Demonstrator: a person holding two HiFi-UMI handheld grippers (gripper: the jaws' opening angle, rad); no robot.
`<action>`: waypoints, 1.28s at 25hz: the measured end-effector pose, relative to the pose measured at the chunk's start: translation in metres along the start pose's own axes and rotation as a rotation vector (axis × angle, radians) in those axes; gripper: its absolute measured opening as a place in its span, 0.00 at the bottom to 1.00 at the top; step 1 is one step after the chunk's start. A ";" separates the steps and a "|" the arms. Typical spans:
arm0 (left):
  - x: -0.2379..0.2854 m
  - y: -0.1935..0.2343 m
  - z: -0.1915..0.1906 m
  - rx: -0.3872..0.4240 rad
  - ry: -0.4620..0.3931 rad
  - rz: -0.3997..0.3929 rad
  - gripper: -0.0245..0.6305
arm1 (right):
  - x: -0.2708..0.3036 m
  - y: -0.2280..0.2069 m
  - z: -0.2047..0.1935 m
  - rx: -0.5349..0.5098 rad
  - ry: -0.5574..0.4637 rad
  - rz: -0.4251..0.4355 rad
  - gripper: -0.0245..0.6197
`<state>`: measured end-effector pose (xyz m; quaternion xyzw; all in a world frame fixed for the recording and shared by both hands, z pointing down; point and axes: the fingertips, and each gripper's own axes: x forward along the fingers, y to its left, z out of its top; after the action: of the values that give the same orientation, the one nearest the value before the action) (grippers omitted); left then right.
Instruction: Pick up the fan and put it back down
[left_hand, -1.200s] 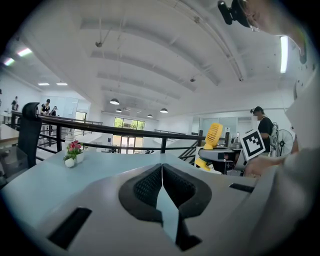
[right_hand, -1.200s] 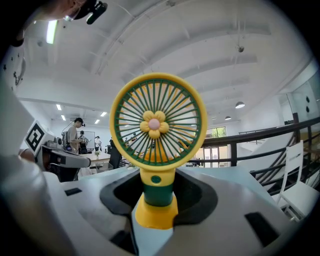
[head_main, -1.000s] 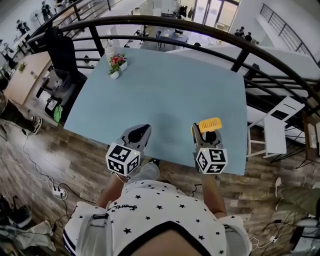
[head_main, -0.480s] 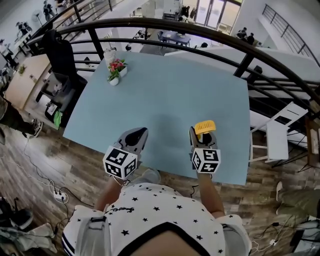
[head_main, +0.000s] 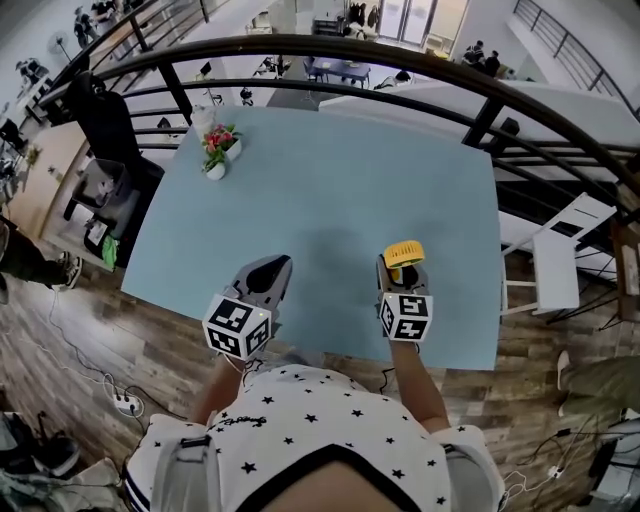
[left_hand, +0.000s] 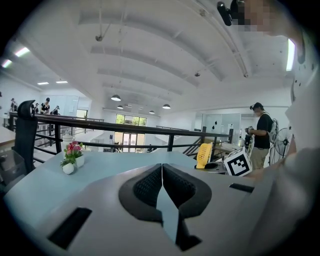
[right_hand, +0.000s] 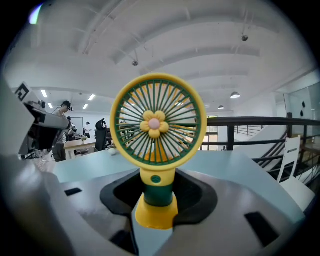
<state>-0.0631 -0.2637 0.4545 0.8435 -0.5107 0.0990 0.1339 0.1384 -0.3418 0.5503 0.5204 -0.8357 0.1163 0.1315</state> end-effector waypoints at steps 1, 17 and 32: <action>0.003 0.000 0.001 0.001 0.000 -0.004 0.08 | 0.002 -0.003 -0.004 0.002 0.008 -0.007 0.30; 0.024 0.014 -0.004 -0.019 0.036 -0.002 0.08 | 0.027 -0.023 -0.057 0.023 0.141 -0.052 0.30; 0.022 0.025 -0.007 -0.030 0.041 0.023 0.08 | 0.038 -0.024 -0.083 0.035 0.204 -0.064 0.30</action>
<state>-0.0754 -0.2909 0.4711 0.8331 -0.5190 0.1102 0.1561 0.1522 -0.3565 0.6429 0.5347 -0.7987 0.1788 0.2104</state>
